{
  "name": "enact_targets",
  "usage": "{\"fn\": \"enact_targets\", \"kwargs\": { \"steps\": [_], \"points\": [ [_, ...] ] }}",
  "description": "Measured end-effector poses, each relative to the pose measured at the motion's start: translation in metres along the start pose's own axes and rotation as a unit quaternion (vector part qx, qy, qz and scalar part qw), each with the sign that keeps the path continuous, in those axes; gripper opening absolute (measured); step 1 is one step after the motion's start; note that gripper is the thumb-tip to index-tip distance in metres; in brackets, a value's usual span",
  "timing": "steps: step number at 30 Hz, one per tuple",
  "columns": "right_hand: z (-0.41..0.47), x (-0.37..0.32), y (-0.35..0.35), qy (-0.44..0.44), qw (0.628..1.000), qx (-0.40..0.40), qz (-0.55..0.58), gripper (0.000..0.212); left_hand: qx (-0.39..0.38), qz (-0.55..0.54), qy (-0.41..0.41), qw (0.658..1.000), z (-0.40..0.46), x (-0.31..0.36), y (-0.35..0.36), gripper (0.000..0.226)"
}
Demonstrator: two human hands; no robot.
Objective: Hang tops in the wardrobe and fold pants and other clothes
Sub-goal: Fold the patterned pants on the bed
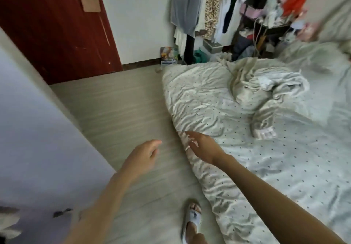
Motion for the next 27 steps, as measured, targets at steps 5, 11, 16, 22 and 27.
{"fn": "enact_targets", "kwargs": {
  "steps": [5,11,16,22,27],
  "points": [
    [-0.006,0.104,-0.064,0.088,0.994,0.063,0.011,0.043,-0.081,0.008,0.068,0.994,0.091,0.074,0.059,0.035],
    [0.026,0.246,-0.138,0.202,0.973,0.105,0.026,0.046,-0.188,0.065,0.098,0.975,0.225,0.151,0.139,0.039],
    [0.052,0.335,-0.19,0.258,0.96,0.104,0.036,0.048,-0.241,0.087,0.13,0.958,0.313,0.217,0.188,0.039],
    [0.088,0.4,-0.229,0.288,0.951,0.1,0.059,0.046,-0.265,0.076,0.143,0.951,0.389,0.255,0.226,0.038],
    [0.137,0.447,-0.258,0.321,0.938,0.109,0.076,0.046,-0.204,0.092,0.176,0.958,0.471,0.282,0.248,0.042]
  ]
}}
Point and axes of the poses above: each hand's wrist, its own z-axis towards the middle knuckle, its own y-axis out of the palm, x = y × z, the point moved 3 cm from there along z, towards the middle knuckle, and after that the axes turned 6 degrees about z, right-handed, at the moved point
